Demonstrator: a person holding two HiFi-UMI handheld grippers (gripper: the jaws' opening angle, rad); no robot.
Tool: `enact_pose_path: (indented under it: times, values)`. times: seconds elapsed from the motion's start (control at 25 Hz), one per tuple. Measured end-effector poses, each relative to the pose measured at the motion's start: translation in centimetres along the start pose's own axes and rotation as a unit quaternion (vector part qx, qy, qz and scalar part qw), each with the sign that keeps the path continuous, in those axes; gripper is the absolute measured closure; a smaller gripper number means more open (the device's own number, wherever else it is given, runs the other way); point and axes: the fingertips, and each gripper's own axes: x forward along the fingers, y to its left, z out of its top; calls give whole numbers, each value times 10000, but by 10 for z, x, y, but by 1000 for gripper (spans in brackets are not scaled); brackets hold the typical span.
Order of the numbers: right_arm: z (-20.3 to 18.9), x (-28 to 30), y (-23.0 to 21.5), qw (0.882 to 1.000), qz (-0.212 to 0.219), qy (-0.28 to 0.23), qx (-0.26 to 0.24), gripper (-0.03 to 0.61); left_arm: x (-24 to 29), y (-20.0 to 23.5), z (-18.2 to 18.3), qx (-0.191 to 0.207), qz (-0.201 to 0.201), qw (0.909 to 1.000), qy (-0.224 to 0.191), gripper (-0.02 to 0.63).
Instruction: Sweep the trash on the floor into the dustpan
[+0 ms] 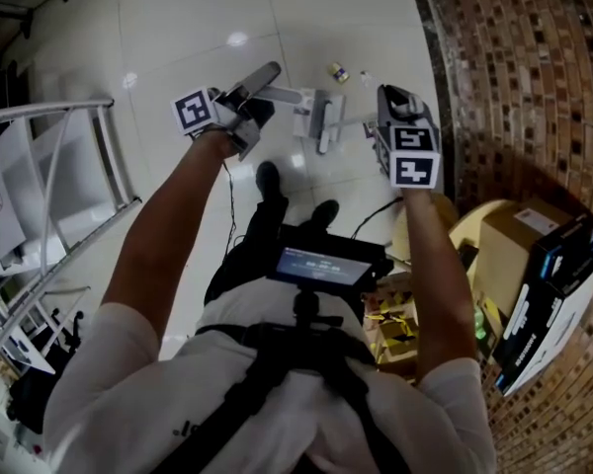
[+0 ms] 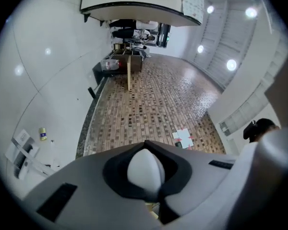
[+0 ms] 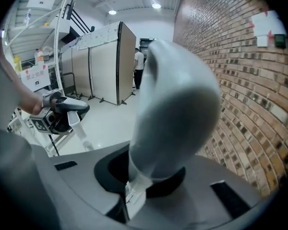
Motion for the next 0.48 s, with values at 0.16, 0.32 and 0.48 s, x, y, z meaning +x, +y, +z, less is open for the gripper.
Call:
enact_pose_path:
  times: [0.16, 0.32, 0.48]
  values:
    - [-3, -10, -13, 9999, 63, -32, -149, 557, -4, -10, -3, -39, -185, 9994, -277, 612]
    - [11, -16, -18, 9988, 238, -78, -430, 558, -9, -18, 5, -90, -272, 9966, -774, 612]
    - [30, -18, -27, 9960, 442, -136, -760, 558, -6, -30, 15, -3, -366, 9937, -1057, 612]
